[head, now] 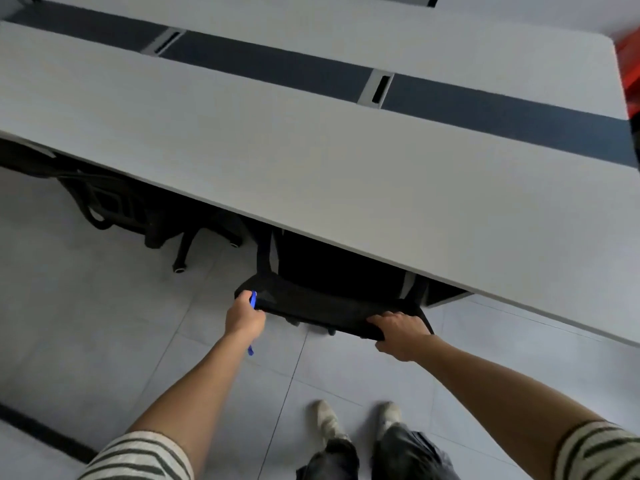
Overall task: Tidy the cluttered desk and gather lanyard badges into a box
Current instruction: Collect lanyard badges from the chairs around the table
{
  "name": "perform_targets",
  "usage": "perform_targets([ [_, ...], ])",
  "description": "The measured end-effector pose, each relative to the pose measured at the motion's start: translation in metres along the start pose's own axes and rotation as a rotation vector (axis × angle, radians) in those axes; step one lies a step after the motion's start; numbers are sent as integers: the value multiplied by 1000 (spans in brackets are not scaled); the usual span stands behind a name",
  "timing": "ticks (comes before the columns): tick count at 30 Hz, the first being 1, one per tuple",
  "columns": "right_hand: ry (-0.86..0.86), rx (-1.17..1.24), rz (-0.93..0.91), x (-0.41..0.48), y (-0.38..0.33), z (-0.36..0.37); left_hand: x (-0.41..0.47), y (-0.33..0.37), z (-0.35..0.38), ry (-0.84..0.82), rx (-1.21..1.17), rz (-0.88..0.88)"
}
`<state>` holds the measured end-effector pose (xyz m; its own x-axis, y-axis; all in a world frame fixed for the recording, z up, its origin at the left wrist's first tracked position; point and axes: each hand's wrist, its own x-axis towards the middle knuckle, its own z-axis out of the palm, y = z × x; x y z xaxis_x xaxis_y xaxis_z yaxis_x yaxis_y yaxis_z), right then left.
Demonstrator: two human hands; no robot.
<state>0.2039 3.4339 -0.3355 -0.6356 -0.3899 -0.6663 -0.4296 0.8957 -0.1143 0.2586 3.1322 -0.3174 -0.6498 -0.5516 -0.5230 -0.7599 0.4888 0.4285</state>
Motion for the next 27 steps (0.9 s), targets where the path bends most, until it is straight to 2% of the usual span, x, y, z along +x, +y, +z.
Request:
perform_targets([
  [6, -64, -14, -70, 35, -18, -37, 32, 12, -28, -32, -81, -30],
  [13, -158, -81, -240, 79, -84, -85, 39, -7, -96, 140, -142, -22],
  [23, 6, -140, -488, 137, -266, -194, 43, -123, -231, 364, -397, -180],
  [27, 44, -128, -522, 162, -375, -216, 68, -190, -292, 396, -559, -215],
])
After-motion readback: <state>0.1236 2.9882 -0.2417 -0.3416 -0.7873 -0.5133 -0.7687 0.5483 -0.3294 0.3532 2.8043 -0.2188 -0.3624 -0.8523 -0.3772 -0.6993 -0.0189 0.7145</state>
